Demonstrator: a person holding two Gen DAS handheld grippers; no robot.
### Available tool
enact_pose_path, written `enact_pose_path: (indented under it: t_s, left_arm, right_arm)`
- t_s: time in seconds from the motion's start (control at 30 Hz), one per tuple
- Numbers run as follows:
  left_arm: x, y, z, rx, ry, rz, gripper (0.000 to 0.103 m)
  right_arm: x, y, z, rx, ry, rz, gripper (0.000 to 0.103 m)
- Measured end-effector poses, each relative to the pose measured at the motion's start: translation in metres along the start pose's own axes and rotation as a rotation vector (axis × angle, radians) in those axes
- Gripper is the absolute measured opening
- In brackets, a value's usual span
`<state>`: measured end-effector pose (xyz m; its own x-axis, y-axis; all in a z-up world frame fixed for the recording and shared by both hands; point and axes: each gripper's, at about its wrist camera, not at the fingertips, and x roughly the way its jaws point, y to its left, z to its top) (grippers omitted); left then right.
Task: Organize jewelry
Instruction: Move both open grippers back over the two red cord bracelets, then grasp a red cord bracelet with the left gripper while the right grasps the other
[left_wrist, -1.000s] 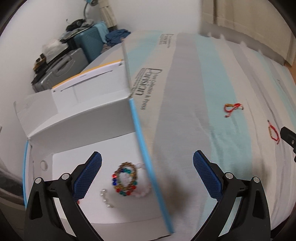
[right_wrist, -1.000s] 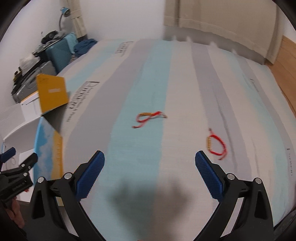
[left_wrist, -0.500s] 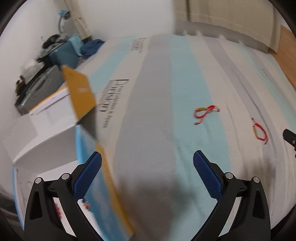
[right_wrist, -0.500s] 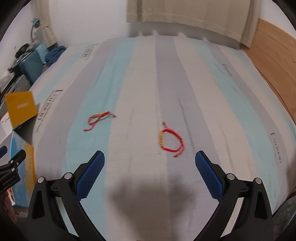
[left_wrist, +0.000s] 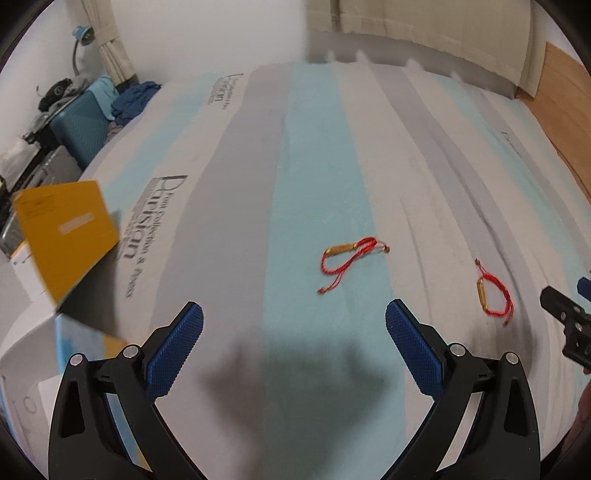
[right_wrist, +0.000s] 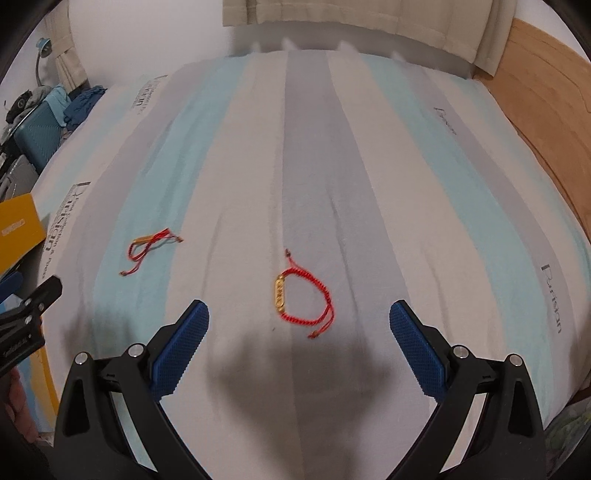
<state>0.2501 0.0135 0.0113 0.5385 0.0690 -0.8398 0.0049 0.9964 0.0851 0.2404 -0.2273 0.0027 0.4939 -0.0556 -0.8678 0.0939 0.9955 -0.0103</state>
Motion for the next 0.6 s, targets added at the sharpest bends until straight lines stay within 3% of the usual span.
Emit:
enact_pose_path:
  t_s: [0.23,0.6]
  left_arm:
    - [0.045,-0.012,0.028,0.004,0.015,-0.028,0.097]
    - [0.105,-0.011,0.036,-0.024,0.06,-0.01,0.096]
  right_arm:
    - [0.04,-0.017,0.005,0.036,0.057,0.009,0.091]
    - [0.085,-0.033,0.001,0.072,0.129,-0.005,0.079]
